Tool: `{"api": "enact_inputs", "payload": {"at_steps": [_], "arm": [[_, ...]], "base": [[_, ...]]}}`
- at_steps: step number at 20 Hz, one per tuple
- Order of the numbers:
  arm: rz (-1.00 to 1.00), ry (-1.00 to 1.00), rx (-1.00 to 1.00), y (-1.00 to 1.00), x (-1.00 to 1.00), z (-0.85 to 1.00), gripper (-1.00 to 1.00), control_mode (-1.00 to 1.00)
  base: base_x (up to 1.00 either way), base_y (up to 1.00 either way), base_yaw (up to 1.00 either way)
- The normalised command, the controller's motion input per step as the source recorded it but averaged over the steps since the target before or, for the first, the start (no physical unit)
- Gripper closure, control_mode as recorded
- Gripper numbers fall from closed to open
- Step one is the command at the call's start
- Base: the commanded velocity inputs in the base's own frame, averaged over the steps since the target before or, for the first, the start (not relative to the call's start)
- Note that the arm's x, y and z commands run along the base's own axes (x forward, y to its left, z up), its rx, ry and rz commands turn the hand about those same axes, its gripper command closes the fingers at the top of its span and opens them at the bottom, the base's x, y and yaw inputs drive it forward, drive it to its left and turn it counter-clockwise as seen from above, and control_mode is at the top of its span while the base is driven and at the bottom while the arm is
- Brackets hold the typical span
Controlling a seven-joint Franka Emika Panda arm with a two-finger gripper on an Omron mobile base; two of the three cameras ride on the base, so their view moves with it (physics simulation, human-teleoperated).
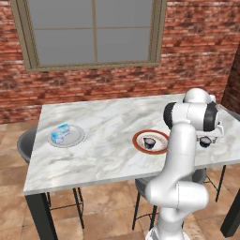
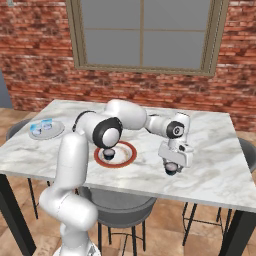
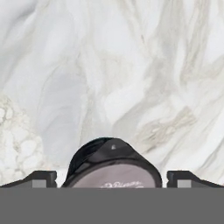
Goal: Place two yogurt containers on each plate.
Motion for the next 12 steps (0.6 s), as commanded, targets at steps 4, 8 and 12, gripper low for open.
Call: {"api": "enact_inputs", "payload": {"at_steps": [4,8,12], "arm": [[0.0,0.0,0.0,0.0,0.0,-0.08,-1.0,-1.0],[0.0,0.0,0.0,0.0,0.0,-0.11,-1.0,-1.0],[0.0,0.0,0.0,0.0,0.0,-0.1,1.0,-1.0]], "base": [[0.0,0.0,0.0],[0.0,0.0,0.0],[0.0,0.0,0.0]]}}
